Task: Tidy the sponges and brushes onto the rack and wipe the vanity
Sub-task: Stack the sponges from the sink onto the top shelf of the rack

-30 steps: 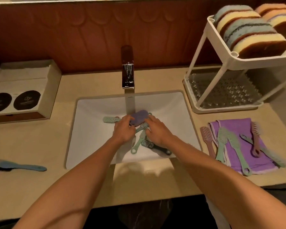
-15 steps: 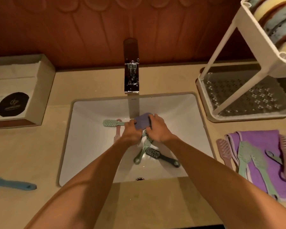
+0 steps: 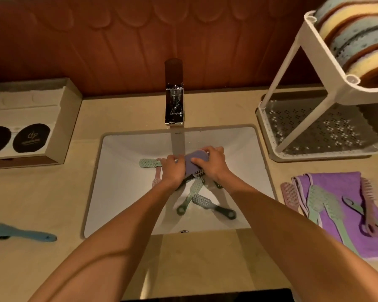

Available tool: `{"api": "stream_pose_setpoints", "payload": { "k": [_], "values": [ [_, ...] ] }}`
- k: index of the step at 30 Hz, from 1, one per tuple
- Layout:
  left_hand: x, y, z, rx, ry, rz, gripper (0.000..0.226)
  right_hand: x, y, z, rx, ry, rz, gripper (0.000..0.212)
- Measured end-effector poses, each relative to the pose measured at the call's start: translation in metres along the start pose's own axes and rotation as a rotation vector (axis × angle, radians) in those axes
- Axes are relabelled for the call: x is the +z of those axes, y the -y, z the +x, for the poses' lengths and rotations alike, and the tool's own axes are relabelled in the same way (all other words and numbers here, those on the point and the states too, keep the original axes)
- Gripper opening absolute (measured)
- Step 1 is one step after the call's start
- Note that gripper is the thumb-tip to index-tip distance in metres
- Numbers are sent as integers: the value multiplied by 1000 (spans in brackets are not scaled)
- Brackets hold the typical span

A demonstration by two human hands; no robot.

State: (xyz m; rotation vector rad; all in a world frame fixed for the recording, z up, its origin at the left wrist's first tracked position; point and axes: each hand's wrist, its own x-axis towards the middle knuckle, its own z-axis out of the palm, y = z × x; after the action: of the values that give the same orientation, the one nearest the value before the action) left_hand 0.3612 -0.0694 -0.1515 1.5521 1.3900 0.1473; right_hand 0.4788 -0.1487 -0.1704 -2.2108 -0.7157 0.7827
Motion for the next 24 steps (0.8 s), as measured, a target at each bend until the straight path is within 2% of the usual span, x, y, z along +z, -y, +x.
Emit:
{"api": "stream_pose_setpoints", "payload": {
  "k": [2, 5, 7, 11, 14, 18, 22, 24],
  "values": [
    [-3, -4, -3, -34, 31, -81, 46, -12, 2, -11, -36, 16, 53, 43],
    [-9, -9, -5, -60, 33, -23, 64, -30, 10, -31, -144, 23, 64, 41],
    [-12, -17, -15, -88, 85, -53, 59, -43, 19, -42, -238, 3, 52, 39],
    [-25, -39, -38, -224, 357, -320, 57, -66, 35, -66, -393, -30, 35, 30],
    [-32, -53, -50, -208, 327, -396, 36, -78, 38, -81, -407, -89, -55, 24],
    [-33, -70, -79, -43, 198, -346, 24, -87, 43, -98, -326, -163, -3, 20],
    [-28, -83, -111, 200, 135, -305, 19, -94, 48, -102, -193, -210, 95, 34],
    [-27, -86, -120, 305, 113, -270, 23, -98, 49, -100, -145, -209, 135, 34]
  ]
}}
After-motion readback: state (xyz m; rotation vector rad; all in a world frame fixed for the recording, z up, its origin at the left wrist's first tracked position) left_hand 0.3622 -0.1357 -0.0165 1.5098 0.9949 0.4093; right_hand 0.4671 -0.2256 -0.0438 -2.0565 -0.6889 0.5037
